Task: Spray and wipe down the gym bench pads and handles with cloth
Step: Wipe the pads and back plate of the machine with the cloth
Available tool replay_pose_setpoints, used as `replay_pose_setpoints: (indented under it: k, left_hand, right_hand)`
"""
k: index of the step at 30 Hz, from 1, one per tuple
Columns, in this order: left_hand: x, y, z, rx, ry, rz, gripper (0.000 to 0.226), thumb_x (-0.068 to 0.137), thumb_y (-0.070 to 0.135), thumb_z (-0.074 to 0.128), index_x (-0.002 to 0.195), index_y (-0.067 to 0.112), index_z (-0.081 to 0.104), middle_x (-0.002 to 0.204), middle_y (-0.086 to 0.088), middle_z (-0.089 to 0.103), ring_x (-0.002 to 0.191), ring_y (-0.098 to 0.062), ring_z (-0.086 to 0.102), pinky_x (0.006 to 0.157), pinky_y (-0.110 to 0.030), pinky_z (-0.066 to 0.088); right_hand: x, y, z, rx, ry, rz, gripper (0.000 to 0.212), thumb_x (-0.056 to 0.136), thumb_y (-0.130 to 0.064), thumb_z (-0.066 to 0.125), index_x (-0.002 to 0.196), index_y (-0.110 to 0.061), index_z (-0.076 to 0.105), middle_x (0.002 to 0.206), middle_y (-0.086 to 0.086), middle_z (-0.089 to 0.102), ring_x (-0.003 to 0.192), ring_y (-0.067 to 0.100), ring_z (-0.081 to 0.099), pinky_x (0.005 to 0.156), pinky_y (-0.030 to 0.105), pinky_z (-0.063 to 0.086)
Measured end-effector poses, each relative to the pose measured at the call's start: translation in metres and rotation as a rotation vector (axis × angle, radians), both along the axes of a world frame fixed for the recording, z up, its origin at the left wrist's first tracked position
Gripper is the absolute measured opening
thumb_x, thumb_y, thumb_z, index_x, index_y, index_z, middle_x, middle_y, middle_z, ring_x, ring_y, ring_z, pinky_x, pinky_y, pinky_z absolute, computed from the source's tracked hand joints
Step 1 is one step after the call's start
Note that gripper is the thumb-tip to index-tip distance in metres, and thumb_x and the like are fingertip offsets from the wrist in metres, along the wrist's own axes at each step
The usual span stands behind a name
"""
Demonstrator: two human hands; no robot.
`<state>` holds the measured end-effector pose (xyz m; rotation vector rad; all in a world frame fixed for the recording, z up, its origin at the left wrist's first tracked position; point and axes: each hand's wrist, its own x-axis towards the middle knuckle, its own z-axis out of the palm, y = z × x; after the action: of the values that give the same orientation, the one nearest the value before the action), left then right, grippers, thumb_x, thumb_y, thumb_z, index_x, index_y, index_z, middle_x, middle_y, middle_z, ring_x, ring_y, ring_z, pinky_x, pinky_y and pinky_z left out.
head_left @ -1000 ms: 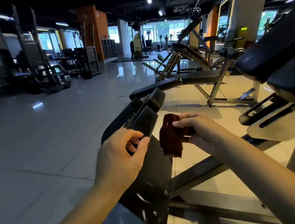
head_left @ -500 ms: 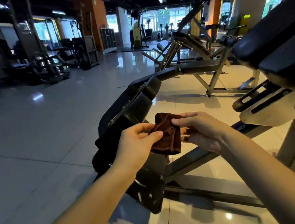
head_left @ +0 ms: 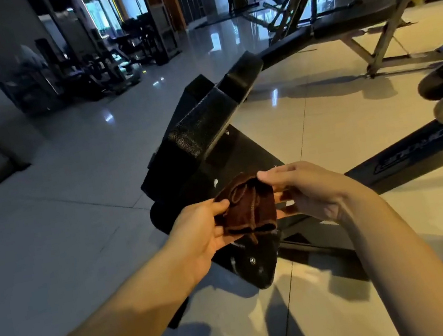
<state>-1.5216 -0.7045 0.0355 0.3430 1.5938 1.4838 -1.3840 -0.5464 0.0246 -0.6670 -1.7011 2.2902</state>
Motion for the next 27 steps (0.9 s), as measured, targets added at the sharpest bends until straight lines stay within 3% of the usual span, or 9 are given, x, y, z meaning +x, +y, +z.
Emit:
replay_pose_setpoints:
  k: [3,5,8,10,14,17,20,24,27]
  left_hand:
    - [-0.003,0.007,-0.012,-0.049,-0.105,0.033,0.029,0.105,0.007,0.044,0.125,0.003,0.063,0.109,-0.019,0.076,0.102,-0.033,0.075,0.088,-0.048,0.059]
    - [-0.005,0.011,-0.013,-0.069,-0.147,-0.003,0.029,0.105,0.016,0.047,0.125,0.003,0.064,0.109,-0.019,0.076,0.104,-0.035,0.074,0.092,-0.052,0.058]
    - [-0.006,0.015,-0.014,-0.118,-0.066,-0.148,0.040,0.091,0.047,0.069,0.122,0.023,0.070,0.110,-0.008,0.078,0.106,-0.030,0.074,0.096,-0.053,0.056]
    - [-0.004,0.017,-0.015,-0.167,0.041,-0.230,0.047,0.079,0.056,0.077,0.120,0.033,0.072,0.111,-0.001,0.078,0.108,-0.023,0.073,0.097,-0.048,0.056]
    - [0.002,0.026,-0.020,-0.203,0.137,-0.084,0.027,0.087,0.028,0.077,0.112,0.019,0.075,0.102,-0.004,0.079,0.101,-0.021,0.074,0.088,-0.042,0.060]
    - [0.003,0.027,-0.027,-0.233,0.134,-0.029,0.026,0.086,0.009,0.067,0.111,0.010,0.074,0.102,-0.010,0.078,0.098,-0.027,0.074,0.086,-0.042,0.061]
    - [0.001,0.024,-0.033,-0.253,0.158,-0.026,0.028,0.085,0.004,0.065,0.112,0.008,0.073,0.108,-0.012,0.077,0.100,-0.028,0.074,0.091,-0.045,0.060]
    - [-0.006,0.020,-0.029,-0.254,0.467,-0.021,0.017,0.092,0.014,0.072,0.109,0.016,0.075,0.103,-0.004,0.077,0.096,-0.019,0.073,0.089,-0.036,0.060]
    - [-0.021,0.010,-0.018,-0.257,0.762,0.039,0.005,0.090,0.025,0.076,0.095,0.025,0.075,0.083,0.004,0.076,0.087,-0.015,0.073,0.086,-0.038,0.060]
  right_hand:
    - [-0.008,0.007,-0.017,0.006,-0.062,-0.014,0.028,0.083,-0.016,0.078,0.107,-0.003,0.068,0.093,0.013,0.074,0.088,0.024,0.073,0.076,0.037,0.059]
    - [-0.015,0.013,-0.022,0.073,-0.131,-0.058,0.017,0.086,-0.001,0.074,0.103,-0.002,0.070,0.091,0.015,0.074,0.090,0.028,0.072,0.080,0.041,0.059]
    - [-0.014,0.017,-0.017,0.152,-0.188,-0.090,0.006,0.087,0.002,0.071,0.089,-0.004,0.073,0.089,0.014,0.074,0.094,0.030,0.072,0.086,0.044,0.059]
    - [-0.009,0.017,-0.012,0.171,-0.189,-0.113,0.004,0.087,0.000,0.072,0.089,-0.003,0.073,0.090,0.013,0.074,0.096,0.029,0.072,0.088,0.042,0.059]
    - [0.005,0.018,-0.014,0.094,-0.164,-0.224,0.017,0.083,0.000,0.076,0.099,0.005,0.072,0.096,0.019,0.072,0.095,0.030,0.069,0.088,0.041,0.057]
    - [0.016,0.020,-0.021,0.009,-0.136,-0.200,0.005,0.080,-0.007,0.077,0.083,-0.004,0.076,0.087,0.016,0.072,0.091,0.029,0.067,0.084,0.039,0.056]
    - [0.018,0.020,-0.036,-0.037,-0.168,-0.170,0.015,0.083,-0.014,0.074,0.094,-0.003,0.076,0.105,0.023,0.071,0.103,0.034,0.066,0.100,0.048,0.052]
    - [0.005,0.020,-0.035,-0.048,-0.231,-0.213,0.023,0.093,-0.024,0.071,0.098,-0.001,0.074,0.103,0.022,0.074,0.091,0.034,0.071,0.083,0.044,0.060]
    - [-0.013,0.027,-0.022,-0.053,-0.140,-0.458,0.020,0.091,-0.022,0.075,0.090,-0.003,0.071,0.088,0.016,0.074,0.087,0.034,0.072,0.080,0.043,0.059]
